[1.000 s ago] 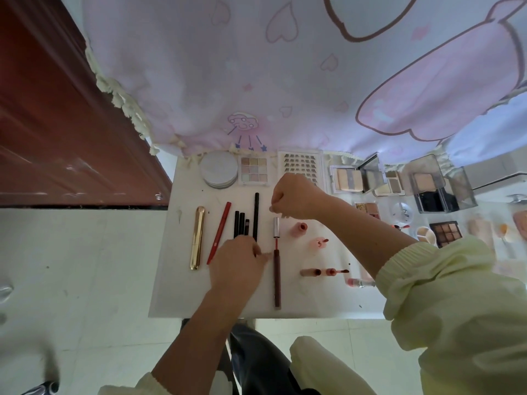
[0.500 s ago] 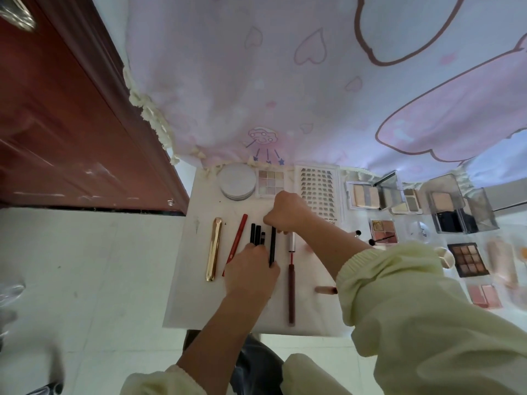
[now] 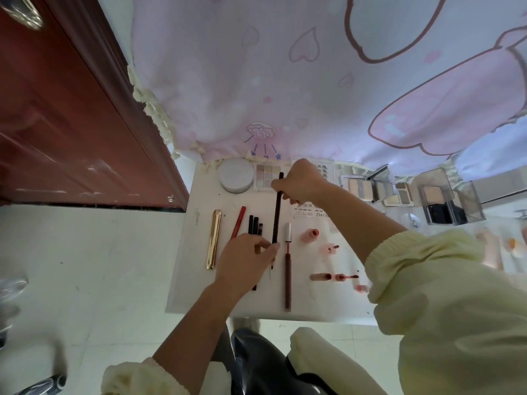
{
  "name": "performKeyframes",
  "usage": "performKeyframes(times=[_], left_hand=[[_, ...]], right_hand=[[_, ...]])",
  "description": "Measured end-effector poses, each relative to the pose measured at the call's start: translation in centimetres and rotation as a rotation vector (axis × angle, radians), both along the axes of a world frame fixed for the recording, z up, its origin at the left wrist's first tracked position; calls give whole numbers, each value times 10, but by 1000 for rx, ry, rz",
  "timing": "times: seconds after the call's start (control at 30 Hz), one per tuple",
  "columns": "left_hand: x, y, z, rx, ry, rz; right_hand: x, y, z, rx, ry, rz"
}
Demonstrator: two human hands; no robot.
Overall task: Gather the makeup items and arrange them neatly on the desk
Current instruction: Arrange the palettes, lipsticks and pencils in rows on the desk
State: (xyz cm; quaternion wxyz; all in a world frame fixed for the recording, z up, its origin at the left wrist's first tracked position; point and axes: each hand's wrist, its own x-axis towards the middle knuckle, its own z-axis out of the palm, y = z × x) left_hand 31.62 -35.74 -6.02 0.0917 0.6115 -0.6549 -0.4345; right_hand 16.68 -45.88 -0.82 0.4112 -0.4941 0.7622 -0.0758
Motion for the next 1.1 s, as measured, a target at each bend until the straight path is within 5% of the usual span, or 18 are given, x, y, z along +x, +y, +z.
performKeyframes(times=[0.13,0.3,0.43,0.57,0.87,1.1], left_hand=[[13,1,16,102,196,46],[26,2,33,431,631,372],[35,-7,34,583,915,666],[31,-21,36,644,1116,856],[10,-40,35,578,1045,740],[0,-46,48,511,943,654]], right_hand=[[-15,5,23,-74,-149,-196],[-31,27,45,-66,-458,-378],[-53,51,53,-30,-587,-299],[-62,73,56,86,-508,-25],[-33,102,42,101,-285,268],[-25,122,36,-99,-120,224]])
